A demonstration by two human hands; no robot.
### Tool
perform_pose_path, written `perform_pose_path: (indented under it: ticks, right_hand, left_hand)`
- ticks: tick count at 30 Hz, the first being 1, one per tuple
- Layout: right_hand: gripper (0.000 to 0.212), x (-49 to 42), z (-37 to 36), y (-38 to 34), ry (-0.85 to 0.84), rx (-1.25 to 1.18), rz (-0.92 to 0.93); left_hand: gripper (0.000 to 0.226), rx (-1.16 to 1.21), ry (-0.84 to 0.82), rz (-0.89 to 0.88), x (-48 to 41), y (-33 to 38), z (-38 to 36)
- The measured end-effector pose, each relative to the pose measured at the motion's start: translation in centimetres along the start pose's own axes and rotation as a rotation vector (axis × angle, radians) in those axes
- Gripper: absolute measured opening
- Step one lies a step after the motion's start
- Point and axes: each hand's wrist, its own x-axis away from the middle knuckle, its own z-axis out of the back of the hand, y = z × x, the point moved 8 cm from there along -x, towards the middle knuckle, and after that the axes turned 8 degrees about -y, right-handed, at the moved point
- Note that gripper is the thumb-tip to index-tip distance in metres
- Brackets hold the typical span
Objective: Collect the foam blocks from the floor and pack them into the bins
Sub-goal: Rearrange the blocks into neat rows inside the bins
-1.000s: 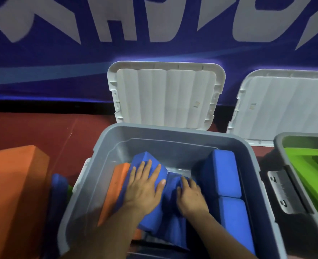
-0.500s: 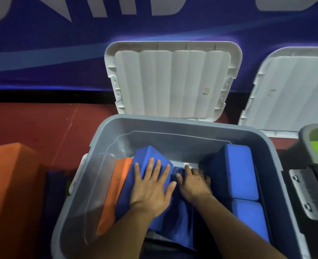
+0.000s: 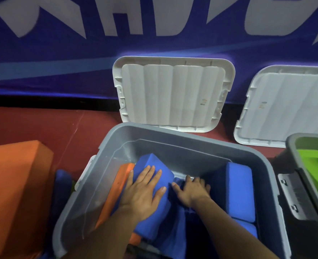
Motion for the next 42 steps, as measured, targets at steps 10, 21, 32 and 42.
perform_pose_path:
  ticks: [10, 21, 32, 42]
  right_hand:
    - [0.065, 2.6, -1.5, -1.3, -0.008, -0.232, 0.112]
    - [0.073, 1.2, -2.5, -1.0, -0.078, -0.566, 0.055]
    - [0.076, 1.1, -1.8, 0.5, -0.112, -0.407, -0.046]
    - [0.072, 2.4, 0.7, 0.0, -0.023, -0.311, 0.027]
  left_hand:
    - [0.069, 0.260, -0.176, 0.290, 1.5, -1.2, -0.5]
    - [0.078, 0.438, -0.088, 0.392, 0.9, -1.6, 0.6]
    - [0.087, 0.265, 0.012, 0.368, 0.1, -1.0, 2.9]
    - [0.072, 0.288, 0.036, 0.405, -0.3, -1.4, 3.4]
